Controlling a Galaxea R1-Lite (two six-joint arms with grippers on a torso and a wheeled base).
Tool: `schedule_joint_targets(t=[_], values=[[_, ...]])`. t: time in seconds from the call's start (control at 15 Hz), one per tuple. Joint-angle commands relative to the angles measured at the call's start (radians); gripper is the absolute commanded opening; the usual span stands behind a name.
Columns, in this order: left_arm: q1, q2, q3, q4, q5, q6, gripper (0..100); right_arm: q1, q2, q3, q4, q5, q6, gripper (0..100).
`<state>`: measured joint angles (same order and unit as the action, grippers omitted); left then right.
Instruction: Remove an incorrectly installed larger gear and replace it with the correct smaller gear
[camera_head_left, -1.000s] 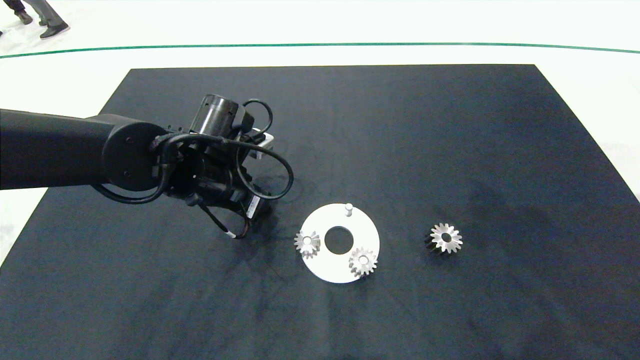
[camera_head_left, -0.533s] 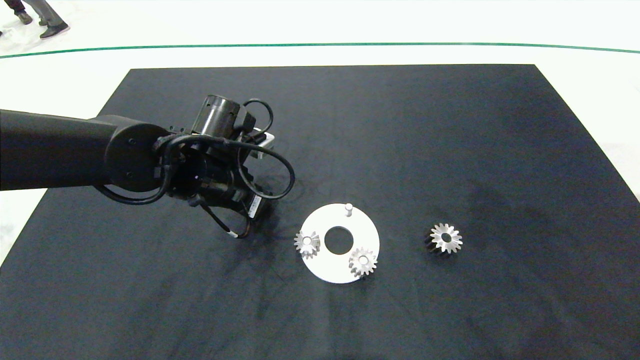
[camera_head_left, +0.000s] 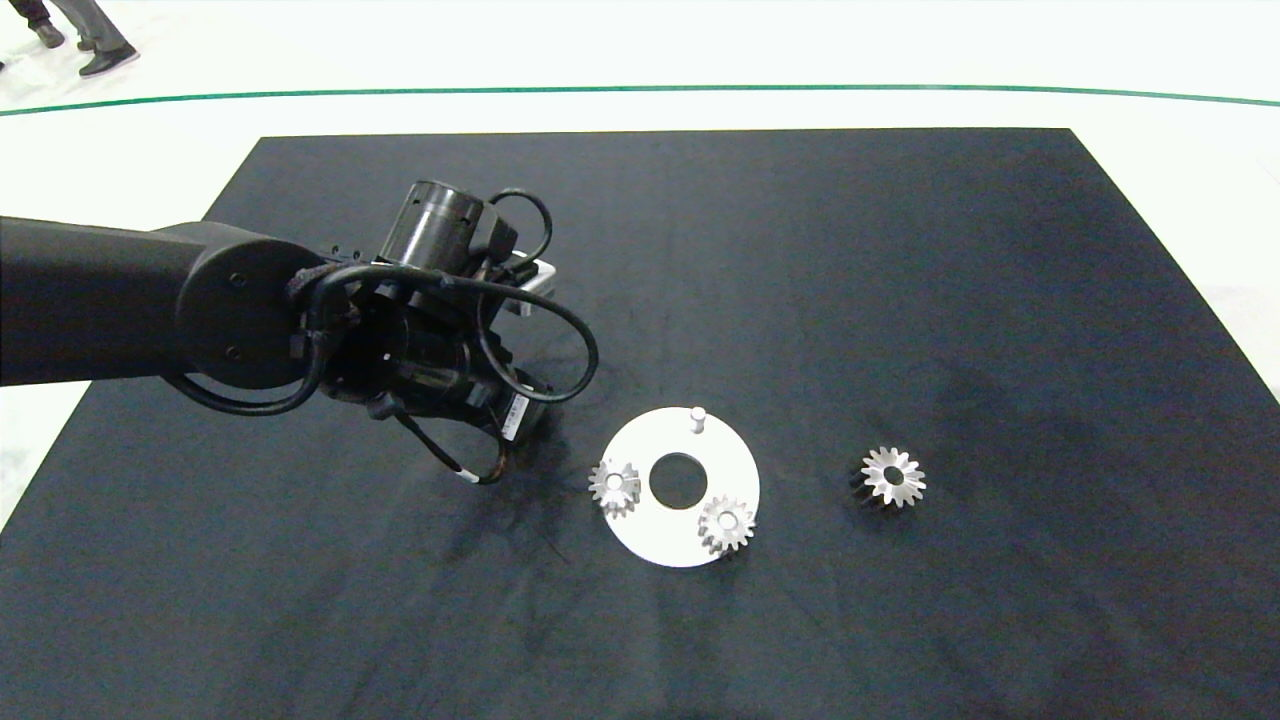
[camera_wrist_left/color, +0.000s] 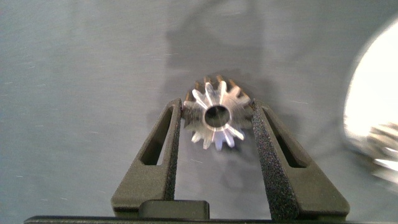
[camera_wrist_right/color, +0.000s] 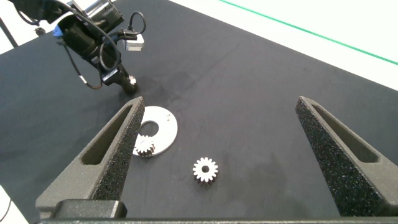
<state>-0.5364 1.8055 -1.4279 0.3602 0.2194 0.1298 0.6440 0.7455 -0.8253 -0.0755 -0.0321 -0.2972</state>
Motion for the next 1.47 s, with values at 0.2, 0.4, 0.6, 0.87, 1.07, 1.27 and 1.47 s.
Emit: schedule_joint_targets(t=[0.2, 0.4, 0.6, 0.87, 1.07, 1.27, 1.47], values=[[-0.182, -0.018, -0.052, 0.039, 0.008, -0.018, 19, 0.0, 0.0, 0.0, -0.001, 0.0, -0.002, 100], [-0.171, 0.015, -0.074, 0.039, 0.015, -0.013, 19, 0.0, 0.0, 0.0, -0.001, 0.0, -0.002, 100], [-0.162, 0.0, -0.063, 0.039, 0.02, -0.015, 19, 0.0, 0.0, 0.0, -0.001, 0.0, -0.002, 100], [-0.183, -0.08, 0.009, 0.04, 0.02, -0.016, 19, 0.002, 0.0, 0.0, 0.0, 0.0, -0.002, 100], [-0.185, -0.091, 0.041, 0.039, 0.02, -0.025, 19, 0.002, 0.0, 0.002, 0.0, 0.006, -0.002, 100], [-0.191, -0.072, 0.043, 0.023, 0.02, -0.048, 19, 0.002, 0.002, 0.006, 0.0, 0.006, -0.002, 100], [-0.209, -0.023, 0.037, -0.046, 0.02, -0.05, 19, 0.002, 0.005, 0.008, 0.0, 0.006, -0.002, 100]])
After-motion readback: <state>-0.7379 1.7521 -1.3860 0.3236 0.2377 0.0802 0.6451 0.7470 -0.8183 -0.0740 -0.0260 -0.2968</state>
